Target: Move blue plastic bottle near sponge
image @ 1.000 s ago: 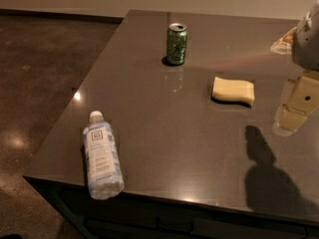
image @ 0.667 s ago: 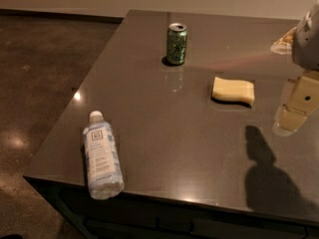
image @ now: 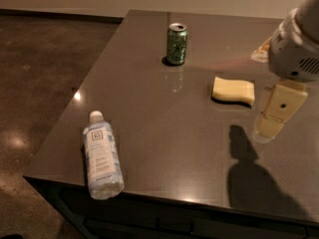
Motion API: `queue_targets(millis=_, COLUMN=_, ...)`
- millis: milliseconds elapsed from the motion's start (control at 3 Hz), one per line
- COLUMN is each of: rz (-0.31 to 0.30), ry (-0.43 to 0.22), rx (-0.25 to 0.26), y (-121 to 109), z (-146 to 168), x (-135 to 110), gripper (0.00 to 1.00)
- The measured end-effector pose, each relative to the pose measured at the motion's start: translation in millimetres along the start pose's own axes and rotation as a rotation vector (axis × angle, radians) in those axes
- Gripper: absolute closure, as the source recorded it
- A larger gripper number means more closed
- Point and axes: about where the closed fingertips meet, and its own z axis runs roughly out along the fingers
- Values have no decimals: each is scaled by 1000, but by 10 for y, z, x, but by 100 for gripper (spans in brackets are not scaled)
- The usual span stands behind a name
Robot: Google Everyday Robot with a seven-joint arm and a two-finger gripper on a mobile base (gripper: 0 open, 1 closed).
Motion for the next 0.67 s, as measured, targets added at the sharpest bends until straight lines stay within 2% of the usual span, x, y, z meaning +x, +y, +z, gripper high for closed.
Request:
queue_targets(millis=333, rz=-63, ry=-18, rx=-44, y=241, z=202, x=-297, gripper=0)
queue_targets(millis=667, rz=-179, ry=-45, rx=-91, y=440, z=411, x=-635, gripper=0)
